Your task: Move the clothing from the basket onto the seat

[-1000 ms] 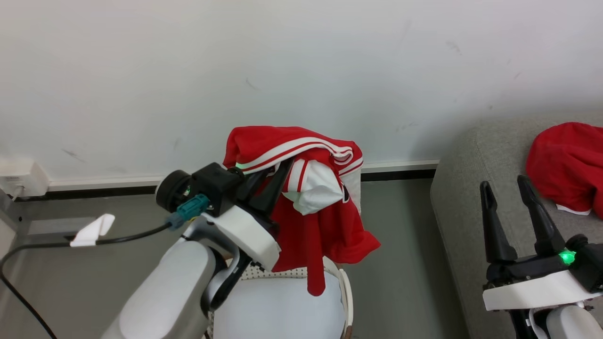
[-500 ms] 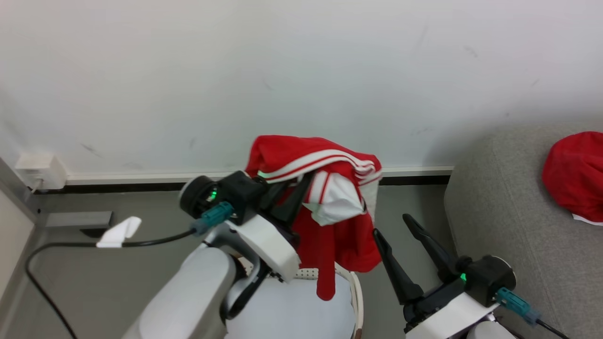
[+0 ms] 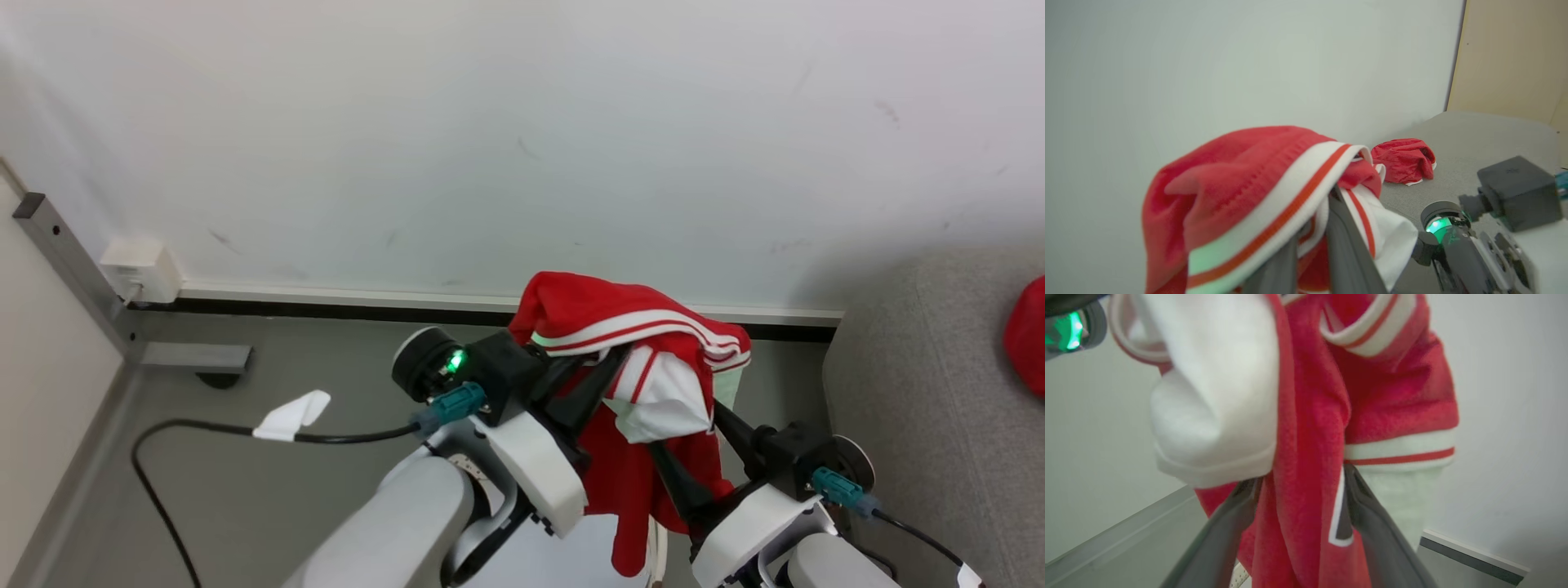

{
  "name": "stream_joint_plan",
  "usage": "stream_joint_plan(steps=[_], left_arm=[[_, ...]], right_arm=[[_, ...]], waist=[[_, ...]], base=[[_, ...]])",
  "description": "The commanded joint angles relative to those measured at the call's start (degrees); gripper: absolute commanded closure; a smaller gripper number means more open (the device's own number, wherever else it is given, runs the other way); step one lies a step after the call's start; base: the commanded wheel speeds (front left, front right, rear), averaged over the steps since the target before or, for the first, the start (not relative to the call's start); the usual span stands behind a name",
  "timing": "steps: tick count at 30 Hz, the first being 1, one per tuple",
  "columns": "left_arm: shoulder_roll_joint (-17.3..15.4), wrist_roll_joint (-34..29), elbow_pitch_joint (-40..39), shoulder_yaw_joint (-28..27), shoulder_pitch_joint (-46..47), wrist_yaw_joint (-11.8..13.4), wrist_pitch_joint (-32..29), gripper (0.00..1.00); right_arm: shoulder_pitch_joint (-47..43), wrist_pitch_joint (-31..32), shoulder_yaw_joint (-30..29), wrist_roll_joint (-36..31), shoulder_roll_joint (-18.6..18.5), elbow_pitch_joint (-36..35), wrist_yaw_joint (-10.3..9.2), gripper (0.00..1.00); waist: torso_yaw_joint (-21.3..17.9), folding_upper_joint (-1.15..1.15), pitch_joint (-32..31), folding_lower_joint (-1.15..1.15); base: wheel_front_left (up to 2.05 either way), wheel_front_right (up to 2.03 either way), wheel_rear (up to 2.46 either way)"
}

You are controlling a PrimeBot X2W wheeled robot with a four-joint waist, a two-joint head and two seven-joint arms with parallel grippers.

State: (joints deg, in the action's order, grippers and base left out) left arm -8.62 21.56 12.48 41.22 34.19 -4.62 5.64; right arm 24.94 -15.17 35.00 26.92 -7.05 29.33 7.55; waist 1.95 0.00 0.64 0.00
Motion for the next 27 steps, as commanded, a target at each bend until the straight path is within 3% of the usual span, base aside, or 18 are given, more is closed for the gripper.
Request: stream_joint_plan(steps=[1, 13, 14, 15, 16, 17, 18, 27], left_arm=[[0.21, 0.17, -0.40, 0.36, -0.17, -0.24, 0.04, 1.00], [1.38, 1.27, -1.32, 2.89, -0.38, -0.93, -0.41, 1.00], [1.33, 1.32, -1.27, 2.91, -0.41, -0.94, -0.38, 1.00], [1.26, 1.44, -1.20, 2.92, -0.42, -0.89, -0.39, 1.00], [1.16, 1.53, -1.11, 2.92, -0.44, -0.82, -0.38, 1.00], [1.06, 1.63, -1.02, 2.90, -0.50, -0.71, -0.38, 1.00], [0.95, 1.74, -0.91, 2.86, -0.56, -0.58, -0.41, 1.00], [0.02, 2.40, -0.11, 2.65, -1.19, -0.06, 0.15, 1.00]], right_arm=[[0.78, 0.06, 0.27, 0.53, 0.09, 1.39, -0.13, 0.00], [4.72, 0.06, 5.17, 4.52, 1.63, 11.32, -0.13, 0.00], [5.04, 0.06, 5.32, 4.74, 1.73, 11.68, -0.13, 0.15], [5.31, 0.06, 5.58, 5.14, 1.80, 12.03, -0.13, 0.53], [5.43, 0.06, 5.80, 5.35, 1.85, 12.29, -0.13, 0.73], [5.48, 0.06, 5.94, 5.66, 1.84, 12.45, -0.13, 0.84], [5.45, 0.06, 6.08, 5.85, 1.76, 12.51, -0.13, 1.00], [4.32, 0.05, 4.00, 7.29, 0.28, 10.87, -0.13, 1.00]], waist=[[0.84, 0.00, -0.29, 0.00], [3.84, 0.00, -0.68, 0.00], [3.96, 0.00, -0.72, 0.00], [4.08, 0.00, -0.74, 0.00], [4.16, 0.00, -0.78, 0.00], [4.22, 0.00, -0.80, 0.00], [4.25, 0.00, -0.78, 0.00], [3.65, 0.00, -0.63, 0.00]], base=[[0.00, 0.00, 0.00], [0.00, 0.00, 0.00], [0.00, 0.00, 0.00], [0.00, 0.00, 0.00], [0.00, 0.00, 0.00], [0.00, 0.00, 0.00], [0.00, 0.00, 0.00], [0.00, 0.00, 0.00]])
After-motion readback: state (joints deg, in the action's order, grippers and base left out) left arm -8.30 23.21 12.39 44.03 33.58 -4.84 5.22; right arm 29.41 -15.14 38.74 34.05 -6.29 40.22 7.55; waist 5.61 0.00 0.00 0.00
